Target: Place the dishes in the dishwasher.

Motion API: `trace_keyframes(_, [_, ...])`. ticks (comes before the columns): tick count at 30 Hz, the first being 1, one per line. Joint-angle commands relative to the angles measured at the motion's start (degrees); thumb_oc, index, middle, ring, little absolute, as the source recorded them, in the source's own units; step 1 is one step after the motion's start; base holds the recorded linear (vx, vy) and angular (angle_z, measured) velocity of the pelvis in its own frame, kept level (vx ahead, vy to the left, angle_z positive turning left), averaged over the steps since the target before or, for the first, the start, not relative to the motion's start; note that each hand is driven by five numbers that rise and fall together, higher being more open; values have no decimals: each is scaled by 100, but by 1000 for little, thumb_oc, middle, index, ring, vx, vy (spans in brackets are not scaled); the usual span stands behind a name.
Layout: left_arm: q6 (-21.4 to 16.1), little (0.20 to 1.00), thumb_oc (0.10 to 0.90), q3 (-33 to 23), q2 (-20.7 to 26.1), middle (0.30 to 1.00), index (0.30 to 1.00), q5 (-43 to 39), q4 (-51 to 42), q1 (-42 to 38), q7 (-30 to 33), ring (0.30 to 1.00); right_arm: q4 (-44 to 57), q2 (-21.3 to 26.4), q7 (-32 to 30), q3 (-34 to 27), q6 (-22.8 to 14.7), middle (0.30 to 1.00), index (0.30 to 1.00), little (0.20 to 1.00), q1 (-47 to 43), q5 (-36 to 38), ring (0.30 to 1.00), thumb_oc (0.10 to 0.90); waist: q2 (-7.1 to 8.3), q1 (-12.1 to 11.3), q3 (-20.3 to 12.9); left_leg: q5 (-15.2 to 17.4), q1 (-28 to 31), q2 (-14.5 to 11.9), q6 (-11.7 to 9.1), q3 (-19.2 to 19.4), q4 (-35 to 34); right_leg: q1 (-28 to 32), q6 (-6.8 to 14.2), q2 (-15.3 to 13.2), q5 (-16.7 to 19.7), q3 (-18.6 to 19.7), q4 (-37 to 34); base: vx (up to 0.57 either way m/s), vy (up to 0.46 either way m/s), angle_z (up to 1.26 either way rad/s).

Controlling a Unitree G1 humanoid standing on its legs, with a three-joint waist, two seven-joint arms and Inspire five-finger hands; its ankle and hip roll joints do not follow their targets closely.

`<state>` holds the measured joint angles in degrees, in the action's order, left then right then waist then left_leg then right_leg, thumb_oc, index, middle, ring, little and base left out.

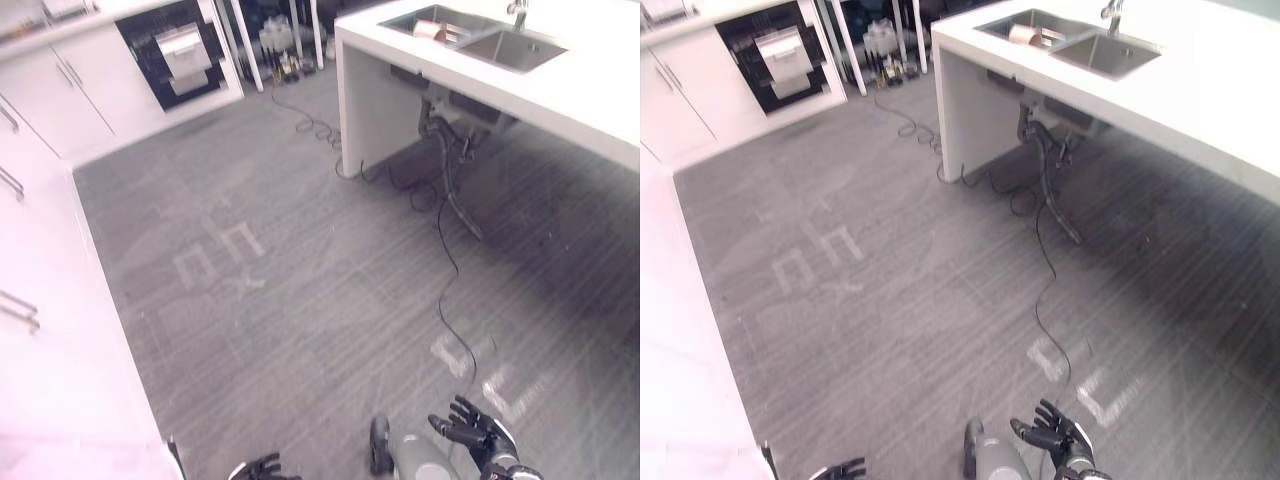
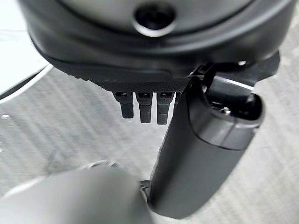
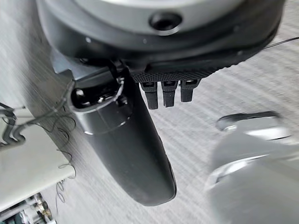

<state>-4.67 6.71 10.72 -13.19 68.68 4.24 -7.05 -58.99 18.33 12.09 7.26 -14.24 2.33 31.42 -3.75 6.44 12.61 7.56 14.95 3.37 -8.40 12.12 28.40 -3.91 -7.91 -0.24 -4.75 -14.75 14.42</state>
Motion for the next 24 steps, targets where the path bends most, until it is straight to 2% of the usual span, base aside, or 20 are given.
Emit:
trace_keyframes(1, [-106,900,800,-70,305,900,900,61,-251,-336,-139,900,275,269,9,-146,-397,900,900,900,-305,-112,900,800,217,-53,82,-1050,-975,-1006,61,2,1176,49,656,-378,-561,-277,277,446,-461,1])
trace_keyframes(2, [-14,900,800,-74,298,900,900,275,-313,-399,-190,900,271,310,-46,-192,-424,900,900,900,-336,45,900,800,344,-222,223,-855,-2082,-1214,263,35,1952,401,566,-376,-759,-191,277,456,-354,12])
trace_keyframes(3, [-16,900,800,-44,280,900,900,265,-295,-406,-178,900,237,325,-21,-188,-451,900,900,900,-369,73,900,800,357,-297,276,-704,-2312,-1060,385,23,1786,512,601,-376,-798,-83,277,558,-164,-21])
trace_keyframes(4, [-44,900,800,-25,261,900,900,131,-281,-348,-90,900,201,304,48,-194,-439,900,900,900,-478,-54,900,800,441,-432,327,-717,-2370,-736,637,296,622,569,727,-394,-778,241,277,484,58,-48])
trace_keyframes(5, [-33,900,800,-24,260,900,900,138,-291,-341,-71,900,153,281,39,-185,-434,900,900,900,-520,-76,900,800,436,-460,326,-714,-2305,-725,661,450,22,608,793,-371,-811,257,277,476,99,-98])
trace_keyframes(6, [-29,900,800,5,246,900,900,121,-288,-334,-50,900,150,270,5,-165,-410,900,900,900,-535,-88,900,800,394,-515,314,-767,-2387,-605,657,420,-519,647,840,-324,-843,301,277,468,125,-96])
trace_keyframes(7, [-15,900,800,41,217,900,900,111,-273,-310,-18,900,112,243,-70,-120,-388,900,900,900,-549,-65,900,800,300,-653,308,-891,-2674,-422,594,221,-1121,767,903,-216,-919,421,277,450,141,-110])
trace_keyframes(8, [-28,900,800,52,203,900,900,84,-253,-283,3,900,65,224,-81,-101,-407,900,900,900,-556,-45,900,800,209,-732,297,-819,-3016,-456,545,60,-1121,853,931,-100,-988,502,277,572,156,-77])
trace_keyframes(9, [-37,900,800,37,172,900,900,95,-235,-214,30,900,-12,189,-102,-78,-419,900,900,900,-565,6,900,800,112,-882,252,-883,-3473,-587,467,-168,-1121,980,949,39,-1097,645,277,518,138,-75])
trace_keyframes(11, [-26,900,800,20,160,900,900,18,-244,-106,58,900,-73,181,-67,-67,-426,900,900,900,-566,-5,900,800,53,-1046,233,-985,-3972,-790,378,-353,-1121,1217,995,108,-1281,802,277,517,151,-89])
trace_keyframes(13, [6,900,800,-6,165,900,900,5,-222,-62,29,900,-75,174,-108,-56,-417,900,900,900,-532,-32,900,800,31,-1077,207,-1002,-4104,-998,385,-81,-1121,1449,1049,67,-1445,796,277,477,182,-112])
trace_keyframes(14, [34,900,800,-19,172,900,900,0,-215,-60,-3,900,-33,169,-160,-43,-368,900,900,900,-526,-47,900,800,115,-1015,176,-915,-3951,-943,389,90,-1121,1594,1090,-41,-1530,735,277,496,237,-83])
trace_keyframes(15, [25,900,800,-133,157,900,900,38,-153,-62,-21,900,1,139,-237,-32,-277,900,900,900,-534,-132,900,800,105,-1028,123,-953,-3780,-974,491,186,-1121,1725,1118,-48,-1428,758,277,522,263,-50])
trace_keyframes(17, [26,900,800,-186,157,900,900,128,-94,-88,-14,900,-30,113,-244,-84,-268,900,900,900,-517,-100,900,800,184,-1023,103,-850,-3601,-831,606,227,-1121,1898,1182,-152,-1241,753,277,408,226,-30])
trace_keyframes(19, [-29,900,800,-182,251,900,900,248,7,-178,-71,900,-28,41,-348,-157,-266,900,900,900,-480,-34,900,800,259,-933,12,-508,-3191,-556,907,266,-1121,2273,1513,-273,-48,579,352,448,261,-11])
trace_keyframes(20, [-24,900,800,-184,271,900,900,334,7,-207,-102,900,-23,34,-352,-178,-261,900,900,900,-471,-45,900,800,266,-905,6,-441,-3114,-516,970,293,-1121,2207,1603,-316,125,547,537,435,319,8])
trace_keyframes(21, [-33,900,800,-75,369,900,900,388,38,-306,-117,900,24,-10,-334,-214,-288,900,900,900,-412,-141,900,800,230,-822,-6,-233,-2901,-320,1175,166,-1121,1839,1914,-390,841,566,1709,446,326,5])
trace_keyframes(22, [4,900,800,-31,419,900,900,403,25,-349,-96,900,36,-16,-341,-207,-307,900,900,900,-390,-214,900,800,211,-756,-10,-54,-2732,-209,1234,76,-1121,1568,2041,-446,1103,592,2398,402,340,15])
trace_keyframes(23, [73,900,800,-9,458,900,900,359,1,-383,-75,900,6,-12,-334,-167,-325,900,900,900,-409,-231,900,800,72,-700,12,-28,-2634,-312,1294,60,-1121,1117,2002,-431,1286,547,3071,273,245,40])
trace_keyframes(24, [136,900,800,33,483,900,900,235,-1,-421,-42,900,-52,5,-301,-121,-357,900,900,900,-439,-219,900,800,6,-641,34,68,-2514,-308,1338,19,-1121,740,1942,-489,1275,509,3425,209,205,31])
